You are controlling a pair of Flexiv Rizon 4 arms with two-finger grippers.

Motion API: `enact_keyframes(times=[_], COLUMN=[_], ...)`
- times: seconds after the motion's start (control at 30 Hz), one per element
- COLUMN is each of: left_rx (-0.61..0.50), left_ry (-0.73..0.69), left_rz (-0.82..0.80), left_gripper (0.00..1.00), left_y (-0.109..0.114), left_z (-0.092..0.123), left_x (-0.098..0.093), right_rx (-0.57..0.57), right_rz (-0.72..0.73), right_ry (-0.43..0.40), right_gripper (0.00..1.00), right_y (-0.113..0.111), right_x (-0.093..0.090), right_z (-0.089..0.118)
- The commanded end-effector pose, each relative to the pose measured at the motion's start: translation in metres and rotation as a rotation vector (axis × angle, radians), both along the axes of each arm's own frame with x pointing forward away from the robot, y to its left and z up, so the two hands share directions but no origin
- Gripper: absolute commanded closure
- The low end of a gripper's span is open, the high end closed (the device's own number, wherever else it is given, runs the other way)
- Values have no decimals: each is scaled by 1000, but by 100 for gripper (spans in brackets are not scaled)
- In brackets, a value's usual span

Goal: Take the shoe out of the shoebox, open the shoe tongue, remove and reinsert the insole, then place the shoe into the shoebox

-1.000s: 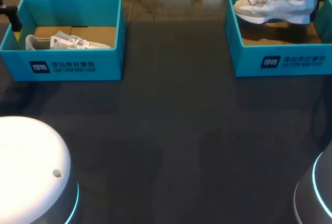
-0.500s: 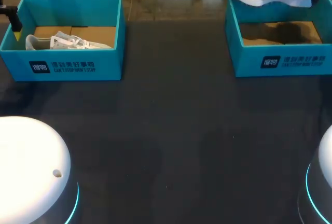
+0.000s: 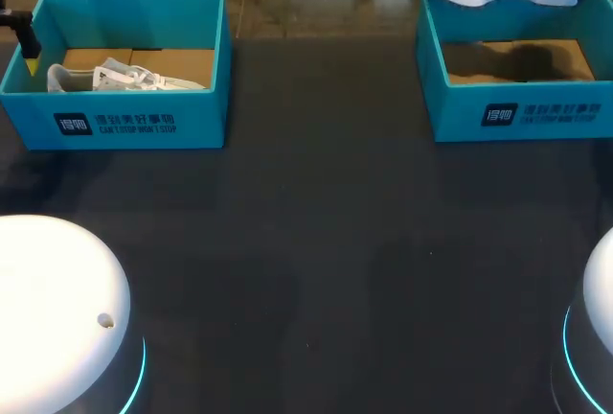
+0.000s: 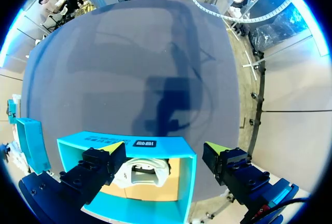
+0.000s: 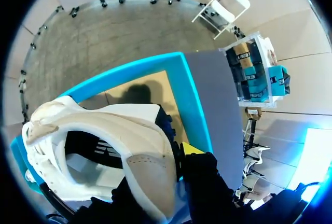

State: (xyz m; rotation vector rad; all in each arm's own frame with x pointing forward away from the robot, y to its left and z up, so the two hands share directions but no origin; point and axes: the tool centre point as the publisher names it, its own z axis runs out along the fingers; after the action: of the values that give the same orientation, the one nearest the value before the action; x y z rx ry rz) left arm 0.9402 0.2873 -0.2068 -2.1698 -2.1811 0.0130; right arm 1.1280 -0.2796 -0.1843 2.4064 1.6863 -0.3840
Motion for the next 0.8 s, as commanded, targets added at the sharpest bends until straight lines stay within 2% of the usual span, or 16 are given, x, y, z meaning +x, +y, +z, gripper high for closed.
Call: enact_keyframes(times=[0.03,0.2,0.33,0.5,0.8], left_rx=[2,2,2,2,2], left_ry=[-3,-3,-3,-3,-3], left_rz=[0,0,0,0,0], left_gripper=[0,0,0,0,0], left_y=[0,0,0,0,0], left_z=[0,0,0,0,0], left_x=[-1,-1,-1,-1,-1], right_rx=[2,-19,-31,-5,-5], right_rz=[1,-9,15,75,75], right_ry=[-3,-58,-98,-119,-119], right_gripper=[100,100,100,100,100], right_y=[0,-37,-51,-39,-39], right_x=[-1,-9,-21,-44,-44], right_z=[1,25,42,50,50])
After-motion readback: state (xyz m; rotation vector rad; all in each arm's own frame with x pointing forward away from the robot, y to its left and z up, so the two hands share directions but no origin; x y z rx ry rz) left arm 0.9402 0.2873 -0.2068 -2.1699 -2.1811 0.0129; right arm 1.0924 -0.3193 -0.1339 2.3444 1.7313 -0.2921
